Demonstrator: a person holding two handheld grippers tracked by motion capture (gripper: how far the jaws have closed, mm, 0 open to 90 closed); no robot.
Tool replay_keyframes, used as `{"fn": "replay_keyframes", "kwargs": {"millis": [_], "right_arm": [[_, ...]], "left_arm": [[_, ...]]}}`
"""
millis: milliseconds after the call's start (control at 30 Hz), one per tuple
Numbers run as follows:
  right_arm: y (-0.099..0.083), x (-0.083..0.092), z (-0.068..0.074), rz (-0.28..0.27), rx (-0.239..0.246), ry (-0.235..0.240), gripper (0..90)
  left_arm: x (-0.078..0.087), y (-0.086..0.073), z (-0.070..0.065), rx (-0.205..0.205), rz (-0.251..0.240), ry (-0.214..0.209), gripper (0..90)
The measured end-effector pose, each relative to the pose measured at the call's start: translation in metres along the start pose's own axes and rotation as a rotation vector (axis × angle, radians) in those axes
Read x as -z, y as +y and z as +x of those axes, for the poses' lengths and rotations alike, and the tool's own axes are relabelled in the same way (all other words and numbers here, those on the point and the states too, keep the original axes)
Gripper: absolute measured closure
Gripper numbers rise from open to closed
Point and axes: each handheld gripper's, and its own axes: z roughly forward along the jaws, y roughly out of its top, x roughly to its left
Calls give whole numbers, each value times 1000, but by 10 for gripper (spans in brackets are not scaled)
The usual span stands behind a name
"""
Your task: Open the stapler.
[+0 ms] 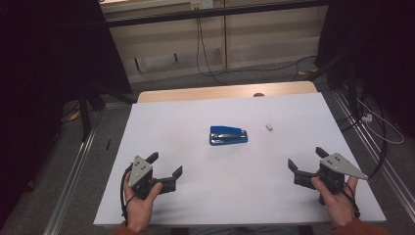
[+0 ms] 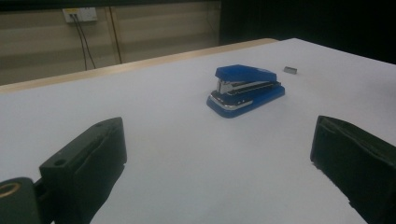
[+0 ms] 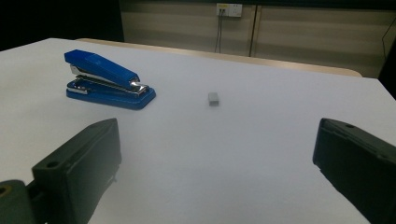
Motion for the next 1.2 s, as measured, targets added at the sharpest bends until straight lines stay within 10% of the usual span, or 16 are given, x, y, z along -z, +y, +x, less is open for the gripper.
{"fn": "replay_keyframes", "kwargs": {"millis": [433,1200], "right_arm": [[0,-5,4,18,14,36,10],[0,-21,21,32,47,117,23]], "left_arm": [[-4,-1,2,-6,46,-1,38],[-23,4,-9,-48,118,-123,74]]}}
